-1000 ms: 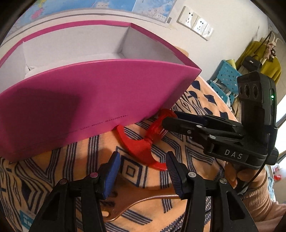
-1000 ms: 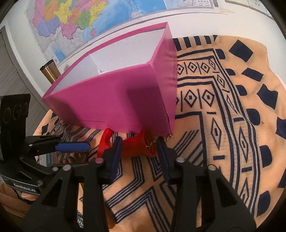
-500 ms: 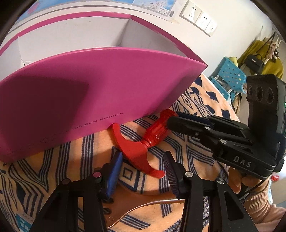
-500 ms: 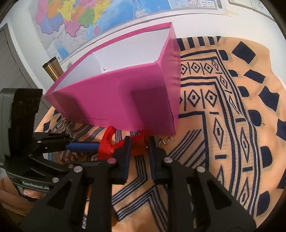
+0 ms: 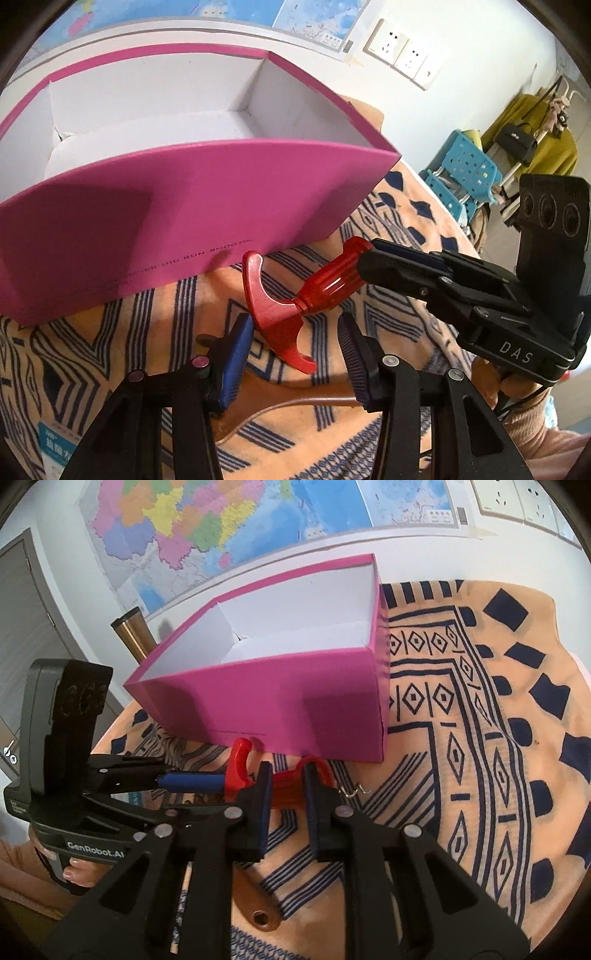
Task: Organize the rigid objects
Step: 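Lift the red handle and carry it over the magenta box, then release the red handle into the box and withdraw the right gripper, then move the right gripper to the brown wooden back scratcher, then grasp the back scratcher handle with the right gripper and lift it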
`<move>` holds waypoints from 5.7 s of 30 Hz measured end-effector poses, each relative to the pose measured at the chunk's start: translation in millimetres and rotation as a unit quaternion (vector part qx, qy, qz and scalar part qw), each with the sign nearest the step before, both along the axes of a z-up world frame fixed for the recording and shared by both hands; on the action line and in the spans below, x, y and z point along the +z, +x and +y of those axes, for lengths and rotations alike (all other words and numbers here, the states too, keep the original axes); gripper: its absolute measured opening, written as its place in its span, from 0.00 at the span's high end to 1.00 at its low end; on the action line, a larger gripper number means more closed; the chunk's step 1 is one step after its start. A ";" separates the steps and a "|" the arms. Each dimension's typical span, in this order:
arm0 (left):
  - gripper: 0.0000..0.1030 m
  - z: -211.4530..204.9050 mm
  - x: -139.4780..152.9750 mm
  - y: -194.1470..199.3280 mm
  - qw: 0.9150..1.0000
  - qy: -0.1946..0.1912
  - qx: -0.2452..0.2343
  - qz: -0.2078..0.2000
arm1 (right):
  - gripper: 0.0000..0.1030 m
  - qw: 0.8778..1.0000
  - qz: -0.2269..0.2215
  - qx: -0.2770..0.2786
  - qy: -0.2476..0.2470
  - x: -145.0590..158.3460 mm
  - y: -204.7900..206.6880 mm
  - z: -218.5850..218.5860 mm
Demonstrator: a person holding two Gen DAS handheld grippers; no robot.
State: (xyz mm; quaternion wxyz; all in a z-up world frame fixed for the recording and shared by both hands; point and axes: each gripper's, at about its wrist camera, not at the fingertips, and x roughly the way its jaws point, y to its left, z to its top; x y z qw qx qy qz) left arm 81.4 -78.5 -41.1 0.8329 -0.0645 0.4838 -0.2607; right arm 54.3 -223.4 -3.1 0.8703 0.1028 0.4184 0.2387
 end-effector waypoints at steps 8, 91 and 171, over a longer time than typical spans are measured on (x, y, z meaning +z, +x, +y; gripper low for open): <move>0.54 6.3 26.7 -16.9 0.999 -0.013 0.000 -0.031 | 0.82 0.999 -0.030 0.009 0.001 24.7 -10.4 3.2; 0.39 55.6 78.3 -4.3 0.982 0.039 0.082 -0.168 | 0.69 0.997 -0.083 0.005 -0.001 50.2 44.3 7.5; 0.46 32.6 11.3 -44.7 0.998 0.003 0.032 -0.045 | 0.71 0.997 0.015 -0.041 0.059 -4.4 -32.9 -21.1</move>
